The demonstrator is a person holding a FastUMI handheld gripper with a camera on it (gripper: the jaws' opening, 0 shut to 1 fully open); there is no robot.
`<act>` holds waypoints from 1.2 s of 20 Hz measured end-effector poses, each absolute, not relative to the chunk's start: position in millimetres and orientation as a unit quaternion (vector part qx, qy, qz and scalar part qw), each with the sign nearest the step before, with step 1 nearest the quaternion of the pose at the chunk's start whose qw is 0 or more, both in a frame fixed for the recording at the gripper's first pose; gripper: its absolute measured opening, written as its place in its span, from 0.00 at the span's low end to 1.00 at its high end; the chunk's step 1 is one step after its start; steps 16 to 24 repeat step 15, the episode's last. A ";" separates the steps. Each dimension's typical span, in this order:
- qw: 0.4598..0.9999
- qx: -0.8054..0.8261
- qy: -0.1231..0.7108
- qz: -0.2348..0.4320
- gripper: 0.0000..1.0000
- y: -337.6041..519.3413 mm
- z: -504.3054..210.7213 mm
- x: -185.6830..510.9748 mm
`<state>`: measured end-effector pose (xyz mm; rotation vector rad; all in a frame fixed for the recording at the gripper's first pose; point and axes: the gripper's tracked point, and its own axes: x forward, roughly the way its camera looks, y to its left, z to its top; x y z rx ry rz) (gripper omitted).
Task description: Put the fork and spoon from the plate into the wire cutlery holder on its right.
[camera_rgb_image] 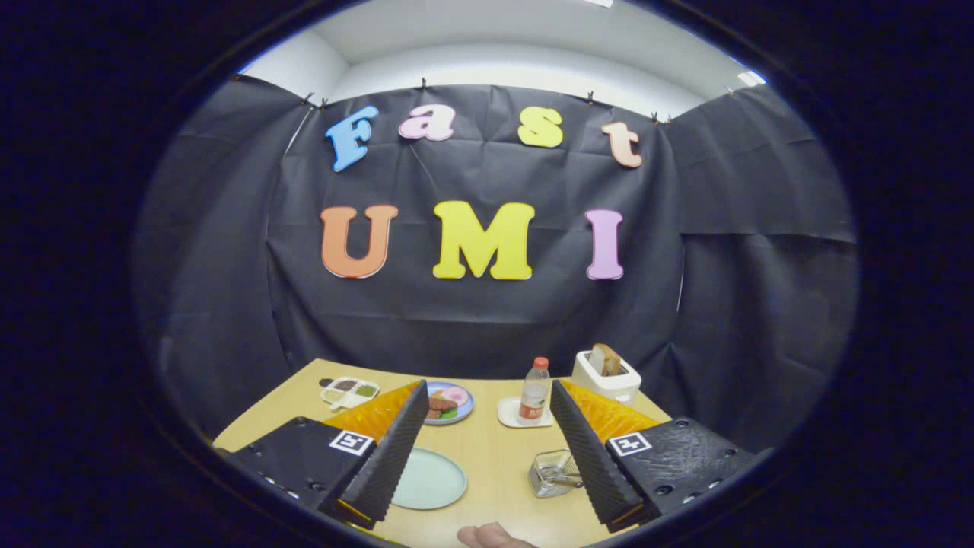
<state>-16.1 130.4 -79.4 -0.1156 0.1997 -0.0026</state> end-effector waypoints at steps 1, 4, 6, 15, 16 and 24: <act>0.994 -0.065 0.093 -0.003 0.96 132.8 -77.9 -20.6; 0.993 -0.089 0.076 0.000 0.96 136.4 -76.1 -30.2; 0.993 -0.080 0.081 0.007 0.96 140.5 -80.7 -36.6; 0.995 -0.071 0.071 0.018 0.96 138.0 -68.1 -43.0; 0.995 -0.071 0.071 0.018 0.96 138.0 -68.1 -43.0; 0.995 -0.071 0.071 0.018 0.96 138.0 -68.1 -43.0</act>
